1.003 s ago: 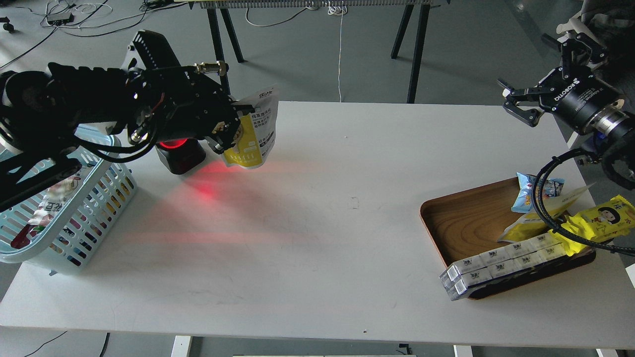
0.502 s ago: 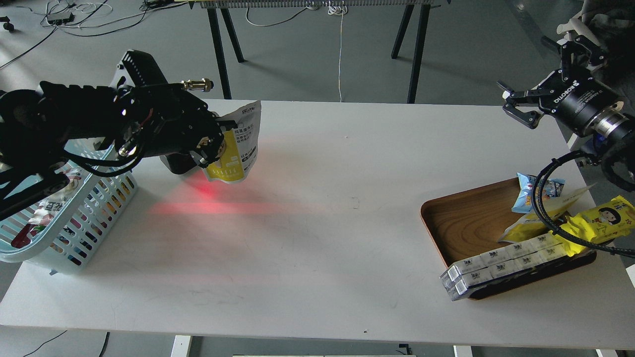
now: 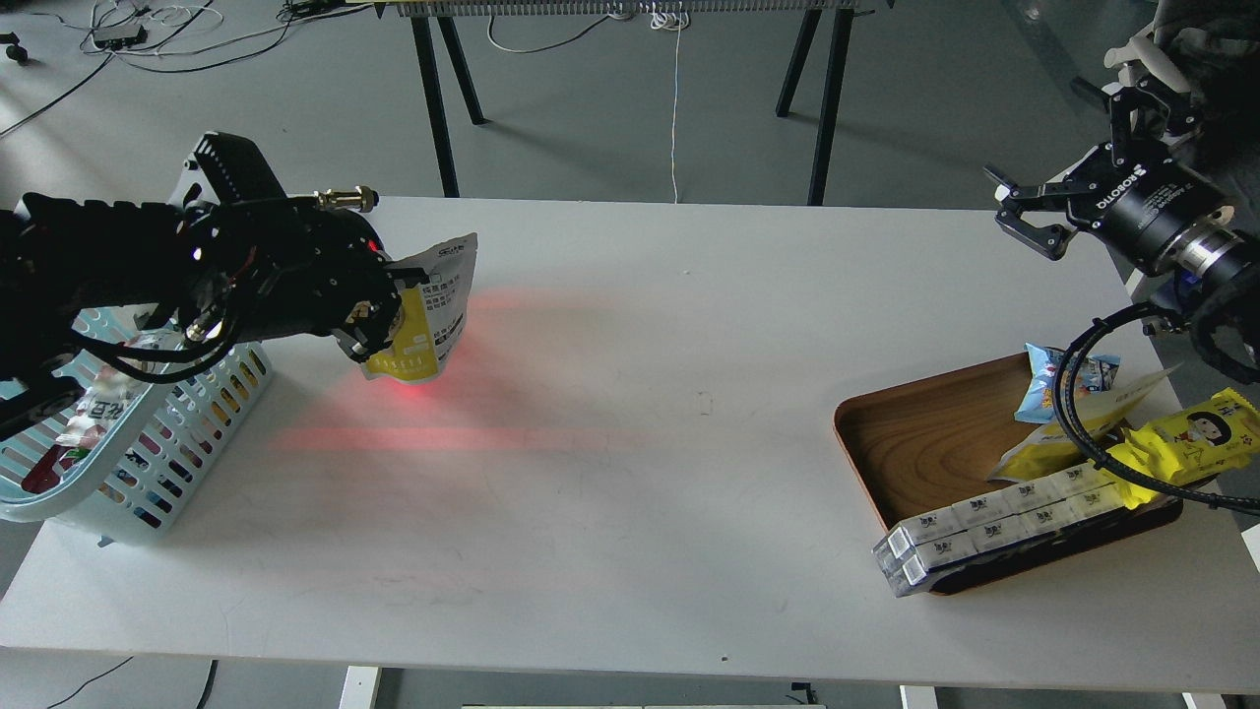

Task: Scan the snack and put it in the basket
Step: 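Move the packet over the blue basket and drop it in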

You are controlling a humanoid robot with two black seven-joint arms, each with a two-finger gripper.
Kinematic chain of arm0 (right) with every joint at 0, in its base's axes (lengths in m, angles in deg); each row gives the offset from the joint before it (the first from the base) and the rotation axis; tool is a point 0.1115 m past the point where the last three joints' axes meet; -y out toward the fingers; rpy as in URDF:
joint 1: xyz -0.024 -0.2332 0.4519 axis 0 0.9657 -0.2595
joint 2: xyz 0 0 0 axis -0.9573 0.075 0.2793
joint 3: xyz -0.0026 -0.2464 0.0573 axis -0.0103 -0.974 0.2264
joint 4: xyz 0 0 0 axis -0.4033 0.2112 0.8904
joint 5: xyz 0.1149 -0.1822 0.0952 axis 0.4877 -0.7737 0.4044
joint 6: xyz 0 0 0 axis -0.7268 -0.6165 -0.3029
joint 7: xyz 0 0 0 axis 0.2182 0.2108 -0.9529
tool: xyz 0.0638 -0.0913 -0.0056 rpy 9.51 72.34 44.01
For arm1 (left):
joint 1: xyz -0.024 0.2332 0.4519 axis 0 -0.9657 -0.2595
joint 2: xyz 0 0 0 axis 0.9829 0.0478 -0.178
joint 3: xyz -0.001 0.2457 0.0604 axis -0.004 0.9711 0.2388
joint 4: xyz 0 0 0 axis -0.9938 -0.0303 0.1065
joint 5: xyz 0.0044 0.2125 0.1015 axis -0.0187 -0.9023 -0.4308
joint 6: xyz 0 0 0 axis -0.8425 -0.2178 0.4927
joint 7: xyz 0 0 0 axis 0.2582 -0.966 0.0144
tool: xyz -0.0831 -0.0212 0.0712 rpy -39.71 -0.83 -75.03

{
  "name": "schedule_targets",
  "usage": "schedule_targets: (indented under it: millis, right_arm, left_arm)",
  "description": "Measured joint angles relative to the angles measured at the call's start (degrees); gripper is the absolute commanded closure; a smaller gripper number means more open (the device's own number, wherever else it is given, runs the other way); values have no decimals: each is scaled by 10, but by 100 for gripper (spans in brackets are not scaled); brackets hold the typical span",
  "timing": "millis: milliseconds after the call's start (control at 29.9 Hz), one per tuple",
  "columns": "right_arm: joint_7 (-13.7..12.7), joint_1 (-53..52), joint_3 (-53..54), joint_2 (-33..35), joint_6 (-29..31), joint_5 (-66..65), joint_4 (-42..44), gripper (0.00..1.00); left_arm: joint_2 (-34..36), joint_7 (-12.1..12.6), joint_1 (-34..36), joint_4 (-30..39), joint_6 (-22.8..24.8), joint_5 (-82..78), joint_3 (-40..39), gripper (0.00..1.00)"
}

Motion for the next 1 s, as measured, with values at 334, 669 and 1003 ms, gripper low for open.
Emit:
schedule_targets:
  millis: [334, 669, 1003]
  right_arm:
    - [1, 0, 0, -5, 0, 0, 0, 1]
    - [1, -3, 0, -6, 0, 0, 0, 1]
    - [1, -4, 0, -6, 0, 0, 2, 1]
  left_arm:
    - [145, -23, 3, -9, 0, 4, -149, 99]
    - [307, -72, -1, -109, 0, 43, -44, 98]
    - [339, -66, -1, -153, -48, 69, 85, 98]
